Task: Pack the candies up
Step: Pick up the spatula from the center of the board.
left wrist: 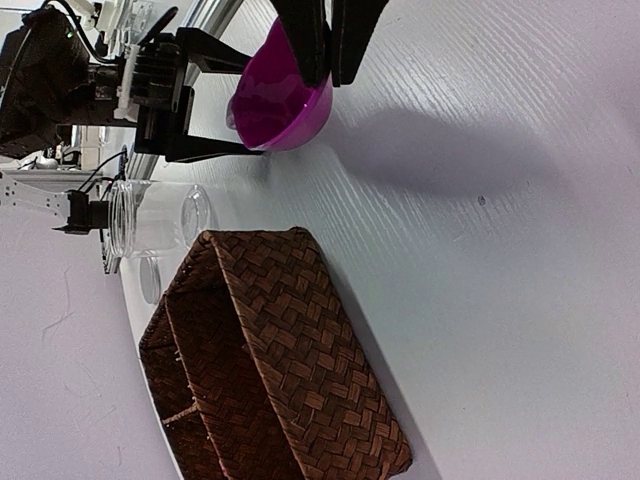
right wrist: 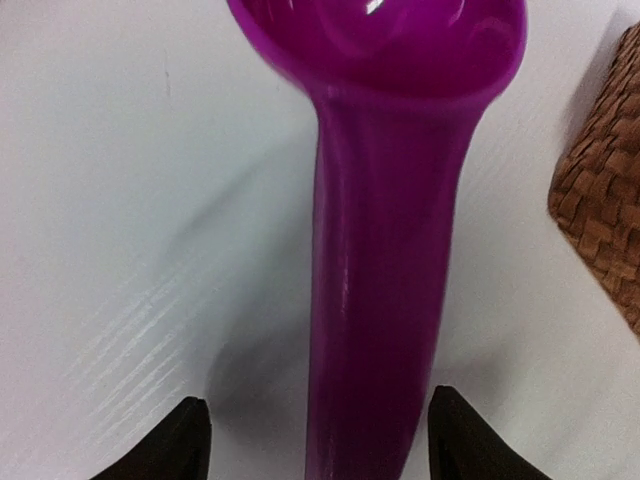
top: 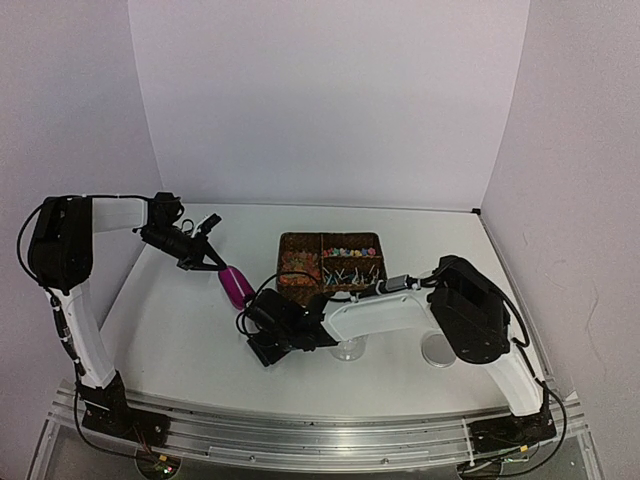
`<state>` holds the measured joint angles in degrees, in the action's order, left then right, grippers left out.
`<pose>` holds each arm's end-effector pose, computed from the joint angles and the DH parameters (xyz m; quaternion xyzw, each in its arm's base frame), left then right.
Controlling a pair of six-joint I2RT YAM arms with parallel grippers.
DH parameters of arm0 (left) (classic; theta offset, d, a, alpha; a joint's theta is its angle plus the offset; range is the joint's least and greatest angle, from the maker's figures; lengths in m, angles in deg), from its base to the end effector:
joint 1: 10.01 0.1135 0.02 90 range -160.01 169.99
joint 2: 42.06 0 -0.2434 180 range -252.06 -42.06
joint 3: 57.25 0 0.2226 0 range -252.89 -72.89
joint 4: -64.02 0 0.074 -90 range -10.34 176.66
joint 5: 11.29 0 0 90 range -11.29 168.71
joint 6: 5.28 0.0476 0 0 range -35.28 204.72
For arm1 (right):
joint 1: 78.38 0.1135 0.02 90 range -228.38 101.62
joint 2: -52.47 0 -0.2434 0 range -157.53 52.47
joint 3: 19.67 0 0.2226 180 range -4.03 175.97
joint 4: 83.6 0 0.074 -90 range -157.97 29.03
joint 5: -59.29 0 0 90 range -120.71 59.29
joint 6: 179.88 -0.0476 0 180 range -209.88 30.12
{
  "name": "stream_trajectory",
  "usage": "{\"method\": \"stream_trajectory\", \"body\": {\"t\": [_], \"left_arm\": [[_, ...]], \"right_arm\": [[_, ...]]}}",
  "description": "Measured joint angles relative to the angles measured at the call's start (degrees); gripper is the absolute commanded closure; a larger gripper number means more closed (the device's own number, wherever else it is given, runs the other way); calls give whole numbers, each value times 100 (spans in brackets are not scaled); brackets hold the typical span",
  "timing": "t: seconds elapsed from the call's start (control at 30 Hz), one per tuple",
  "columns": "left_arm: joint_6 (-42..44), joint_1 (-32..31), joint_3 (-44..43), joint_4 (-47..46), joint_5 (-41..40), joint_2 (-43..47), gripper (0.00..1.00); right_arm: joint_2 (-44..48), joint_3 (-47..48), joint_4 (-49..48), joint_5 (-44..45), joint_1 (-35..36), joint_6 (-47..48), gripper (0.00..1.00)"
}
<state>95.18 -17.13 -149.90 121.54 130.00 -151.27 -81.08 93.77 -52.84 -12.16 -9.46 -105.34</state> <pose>0.3347 -0.0792 0.1801 0.1957 0.8732 -0.4248 0.1373 0.1839 0.4349 0.1210 -0.3701 0.8548 0.1094 0.3469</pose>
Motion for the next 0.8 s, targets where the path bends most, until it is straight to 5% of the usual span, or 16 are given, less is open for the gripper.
{"method": "stream_trajectory", "body": {"t": [0.47, 0.63, 0.8], "left_arm": [[7, 0, 115, -4, 9, 7, 100], [7, 8, 142, -22, 7, 7, 100], [7, 69, 179, -99, -36, 9, 100]], "right_arm": [[-322, 377, -110, 78, -78, 57, 45], [-452, 555, -176, 87, -143, 130, 60], [-453, 533, -221, 74, -151, 199, 89]]}}
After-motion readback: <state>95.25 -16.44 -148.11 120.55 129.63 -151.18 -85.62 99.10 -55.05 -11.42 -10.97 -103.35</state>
